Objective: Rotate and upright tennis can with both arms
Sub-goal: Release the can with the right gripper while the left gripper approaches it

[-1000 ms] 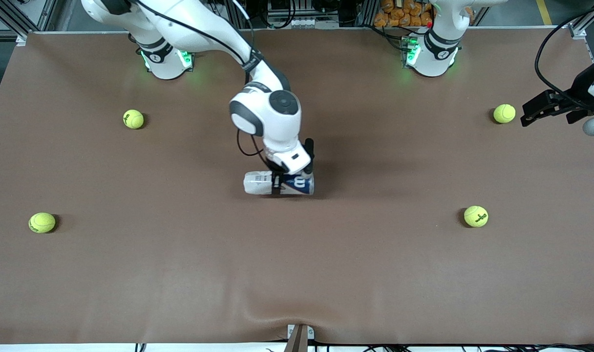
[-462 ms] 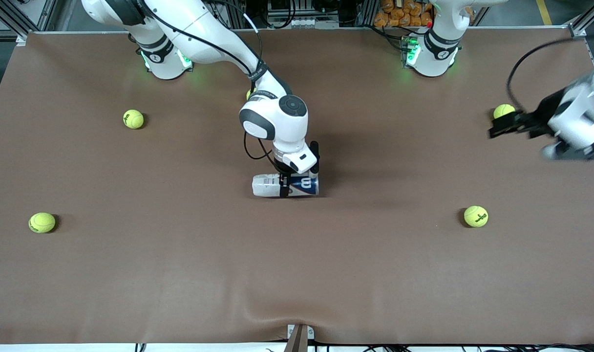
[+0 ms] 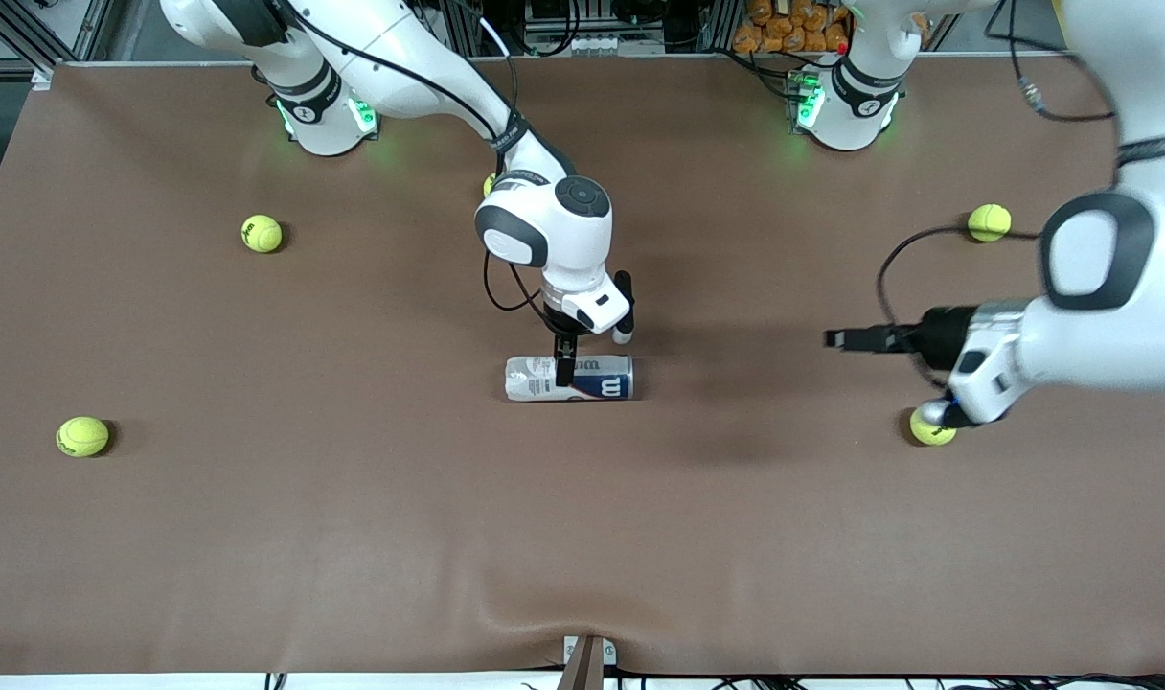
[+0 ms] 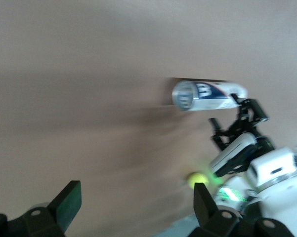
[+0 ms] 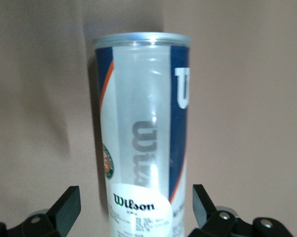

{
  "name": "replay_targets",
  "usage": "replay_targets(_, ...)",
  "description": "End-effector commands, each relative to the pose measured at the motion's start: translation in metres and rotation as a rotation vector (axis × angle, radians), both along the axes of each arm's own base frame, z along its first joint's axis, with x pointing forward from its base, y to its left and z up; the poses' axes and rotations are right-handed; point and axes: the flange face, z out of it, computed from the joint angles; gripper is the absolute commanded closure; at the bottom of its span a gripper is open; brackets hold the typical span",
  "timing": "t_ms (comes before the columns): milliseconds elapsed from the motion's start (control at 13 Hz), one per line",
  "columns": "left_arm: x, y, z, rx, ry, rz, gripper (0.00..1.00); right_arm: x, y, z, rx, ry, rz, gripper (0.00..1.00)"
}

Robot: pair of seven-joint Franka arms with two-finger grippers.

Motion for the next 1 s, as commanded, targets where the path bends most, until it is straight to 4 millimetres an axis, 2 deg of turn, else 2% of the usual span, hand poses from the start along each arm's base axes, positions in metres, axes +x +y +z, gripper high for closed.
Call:
replay_targets(0, 0.000, -0.037, -0.048, -0.146, 0.053, 0.104, 0.00, -0.001, -0.004, 0.035, -0.003, -0.030, -0.032, 0.00)
replay_targets(231, -0.006, -0.086, -0.112, -0.325, 0.146, 0.236, 0.00, 0.000, -0.017, 0.053, -0.001, -0.001, -0.230, 0.00)
replay_targets(385, -0.026, -0.096, -0.176, -0.480, 0.126, 0.261, 0.00, 0.006, -0.030, 0.075, 0.019, -0.020, -0.329, 0.00)
replay_targets(538, -0.045, -0.098, -0.227, -0.581, 0.045, 0.244, 0.01, 0.044, -0.090, 0.087, 0.084, 0.052, -0.488, 0.00)
replay_targets(615, -0.052, -0.108, -0.241, -0.603, 0.039, 0.237, 0.05, 0.060, -0.119, 0.097, 0.144, 0.107, -0.595, 0.00)
replay_targets(846, -0.061, -0.136, -0.253, -0.618, 0.050, 0.268, 0.15, 0.094, -0.189, 0.118, 0.177, 0.114, -0.737, 0.00)
replay_targets(923, -0.065, -0.144, -0.256, -0.604, 0.047, 0.278, 0.15, 0.101, -0.208, 0.117, 0.171, 0.119, -0.769, 0.00)
